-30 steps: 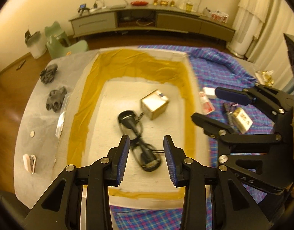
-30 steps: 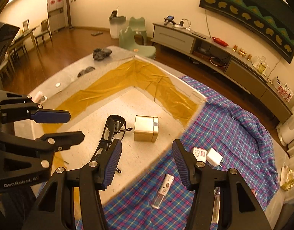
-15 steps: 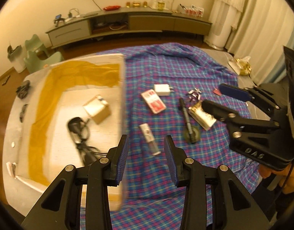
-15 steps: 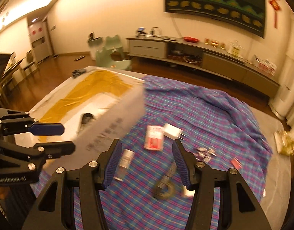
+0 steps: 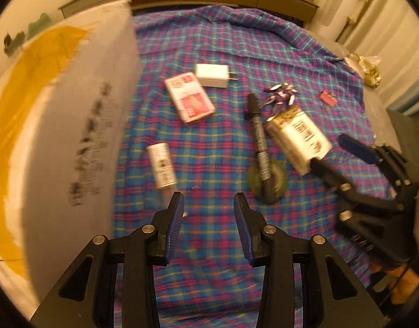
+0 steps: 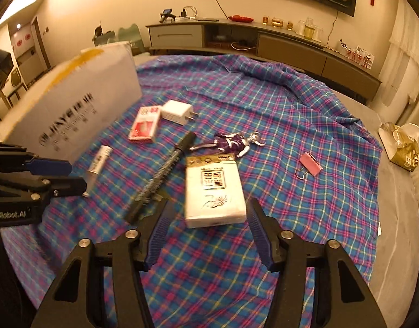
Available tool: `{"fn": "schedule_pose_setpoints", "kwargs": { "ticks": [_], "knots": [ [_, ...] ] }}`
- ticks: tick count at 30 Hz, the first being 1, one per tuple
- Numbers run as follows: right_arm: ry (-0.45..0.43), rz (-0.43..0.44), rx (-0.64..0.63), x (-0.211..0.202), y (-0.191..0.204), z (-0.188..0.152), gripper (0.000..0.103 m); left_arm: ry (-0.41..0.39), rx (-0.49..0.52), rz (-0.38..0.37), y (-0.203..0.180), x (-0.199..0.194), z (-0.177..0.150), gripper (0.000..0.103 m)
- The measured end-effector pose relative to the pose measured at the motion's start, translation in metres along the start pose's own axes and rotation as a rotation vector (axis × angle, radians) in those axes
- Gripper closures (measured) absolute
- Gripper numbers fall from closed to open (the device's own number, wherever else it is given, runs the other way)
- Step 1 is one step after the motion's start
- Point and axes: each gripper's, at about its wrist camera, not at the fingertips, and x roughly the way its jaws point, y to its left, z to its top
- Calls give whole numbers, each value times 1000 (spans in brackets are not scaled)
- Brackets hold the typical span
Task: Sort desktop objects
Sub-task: 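Move both tools back over the items on the plaid cloth, then grasp the black marker with the left tool while the right tool grasps the cream tissue packet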
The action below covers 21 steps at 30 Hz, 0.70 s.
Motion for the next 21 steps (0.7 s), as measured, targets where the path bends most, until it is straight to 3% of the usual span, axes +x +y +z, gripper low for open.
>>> {"fn": "schedule_pose_setpoints", "kwargs": {
  "ticks": [7, 10, 12, 13, 14, 21],
  "knots": [
    [35, -2, -17, 30, -12, 1, 37, 3, 47, 6, -40, 41, 33, 63],
    [59, 27, -2, 39, -17, -4, 47, -15, 51, 24, -45, 58, 41, 61],
    [54, 37, 6, 40, -19, -4, 49, -20, 59, 48, -47, 64, 45, 67],
    [52, 42, 15, 39, -20, -4, 50, -30, 57, 41, -47, 64, 46, 82],
    [48, 49, 27, 39, -21, -3, 50, -23, 57, 32, -47, 65, 46, 89],
    [13, 88, 89, 24, -25, 1, 50, -50, 21, 1, -32, 50, 46, 90]
  ]
}}
